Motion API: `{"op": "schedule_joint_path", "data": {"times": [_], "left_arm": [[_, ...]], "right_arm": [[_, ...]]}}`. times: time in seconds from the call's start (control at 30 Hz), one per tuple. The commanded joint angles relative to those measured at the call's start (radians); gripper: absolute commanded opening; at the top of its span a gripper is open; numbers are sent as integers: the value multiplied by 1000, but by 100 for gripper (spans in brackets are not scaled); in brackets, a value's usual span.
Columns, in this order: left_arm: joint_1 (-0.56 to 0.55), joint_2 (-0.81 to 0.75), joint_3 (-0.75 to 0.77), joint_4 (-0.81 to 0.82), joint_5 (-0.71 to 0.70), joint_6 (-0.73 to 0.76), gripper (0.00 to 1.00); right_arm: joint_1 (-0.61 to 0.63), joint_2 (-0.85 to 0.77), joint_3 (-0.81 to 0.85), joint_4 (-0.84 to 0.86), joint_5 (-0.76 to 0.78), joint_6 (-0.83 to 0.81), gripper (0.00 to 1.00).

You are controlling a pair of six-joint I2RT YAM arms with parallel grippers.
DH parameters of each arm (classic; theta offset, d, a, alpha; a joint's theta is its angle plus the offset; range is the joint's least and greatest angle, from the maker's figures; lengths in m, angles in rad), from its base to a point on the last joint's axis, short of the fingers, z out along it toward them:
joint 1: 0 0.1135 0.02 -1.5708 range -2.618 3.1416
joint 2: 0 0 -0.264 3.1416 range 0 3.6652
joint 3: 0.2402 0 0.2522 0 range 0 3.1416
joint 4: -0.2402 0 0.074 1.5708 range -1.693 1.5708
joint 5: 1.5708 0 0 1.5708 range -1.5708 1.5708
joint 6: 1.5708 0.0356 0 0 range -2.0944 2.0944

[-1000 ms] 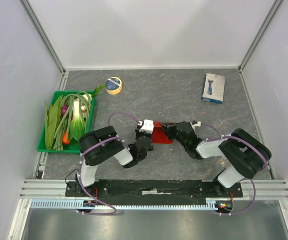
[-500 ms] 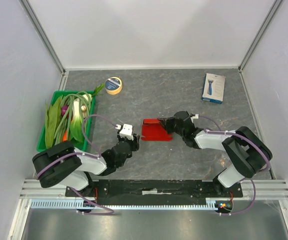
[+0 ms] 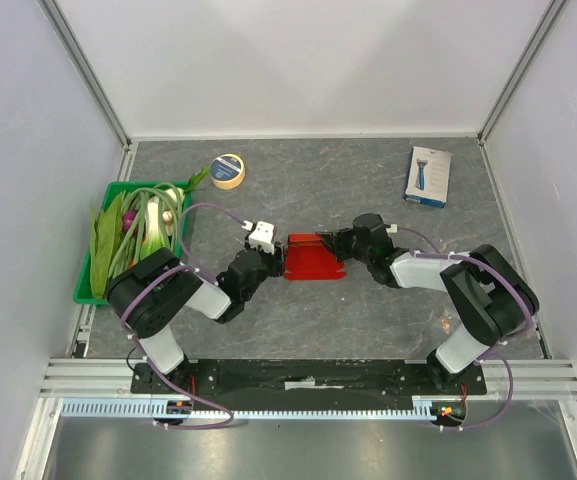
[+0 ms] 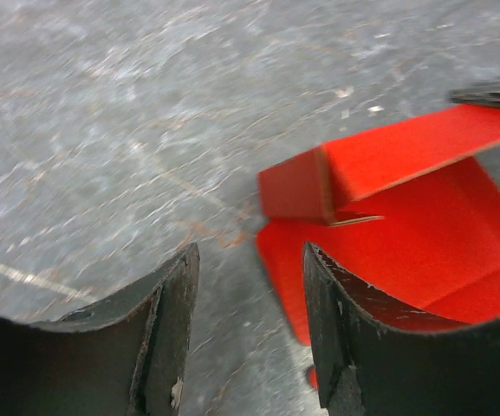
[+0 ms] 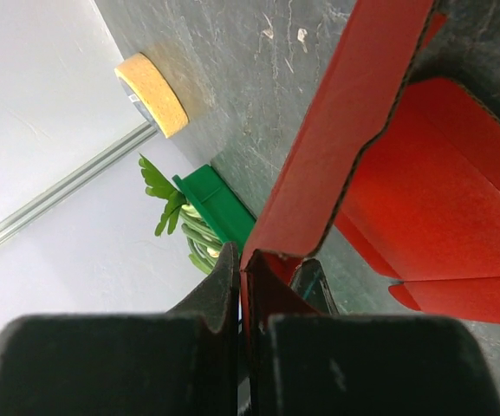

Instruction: Fold the paper box

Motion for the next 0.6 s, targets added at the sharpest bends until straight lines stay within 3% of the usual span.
{"op": "schedule_joint_path", "data": {"times": [0.0, 0.1, 0.23, 0.5, 0.57], "left_arm": [[7, 18, 31, 163, 205, 149, 57], [8, 28, 31, 166, 222, 163, 56], [7, 61, 70, 161, 118, 180, 49], [-1, 61, 149, -3, -14, 155, 43], [-1, 71, 220, -133, -49, 135, 40]], "right_arm": [[-13, 52, 37, -96, -18, 0, 1], [-16, 66, 53, -95, -32, 3, 1], [-16, 71, 66, -95, -37, 6, 0], [-16, 71, 80, -101, -45, 5, 0], [-16, 72, 80, -98, -48, 6, 0]]}}
